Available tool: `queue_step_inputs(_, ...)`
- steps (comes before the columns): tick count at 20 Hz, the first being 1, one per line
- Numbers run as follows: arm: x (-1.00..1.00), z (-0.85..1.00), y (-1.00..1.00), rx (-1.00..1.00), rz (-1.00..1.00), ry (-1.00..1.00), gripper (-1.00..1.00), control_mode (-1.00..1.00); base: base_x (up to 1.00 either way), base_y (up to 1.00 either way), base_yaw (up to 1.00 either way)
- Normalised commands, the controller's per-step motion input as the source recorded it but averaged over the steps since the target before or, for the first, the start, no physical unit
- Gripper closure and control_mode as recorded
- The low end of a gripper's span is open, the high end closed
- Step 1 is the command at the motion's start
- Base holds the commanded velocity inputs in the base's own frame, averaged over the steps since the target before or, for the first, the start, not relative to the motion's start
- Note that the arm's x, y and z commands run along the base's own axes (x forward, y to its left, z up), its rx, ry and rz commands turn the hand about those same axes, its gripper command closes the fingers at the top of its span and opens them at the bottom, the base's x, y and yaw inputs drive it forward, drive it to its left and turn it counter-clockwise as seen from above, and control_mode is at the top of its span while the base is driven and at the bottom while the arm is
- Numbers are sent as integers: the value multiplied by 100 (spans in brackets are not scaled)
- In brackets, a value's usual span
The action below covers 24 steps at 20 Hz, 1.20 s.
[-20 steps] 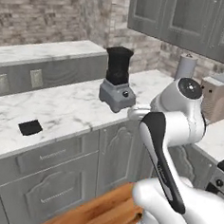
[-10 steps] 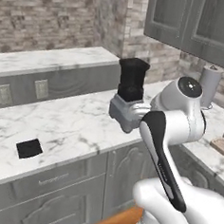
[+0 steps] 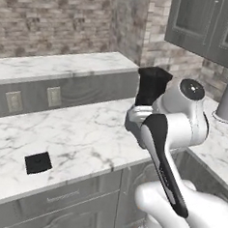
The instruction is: Grab the onion and garlic from the fridge, place them in the blender, close the lid, and turn on the blender to create a marinade.
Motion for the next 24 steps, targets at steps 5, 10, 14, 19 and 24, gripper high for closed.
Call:
queue_step_inputs(5, 0, 0, 0, 0, 0, 0, 100, 100, 52, -6, 0)
queue_step_inputs(10, 11, 67, -16, 0, 0, -5, 100, -100, 5, -2, 0)
queue_step_inputs(14, 43, 90, -46, 2, 0, 0, 100, -100, 0, 0, 0)
queue_step_inputs(19, 87, 47, -46, 3, 0, 11, 100, -100, 0, 0, 0)
queue_step_inputs(24, 100, 17, -30, 0, 0, 8, 100, -100, 0, 0, 0)
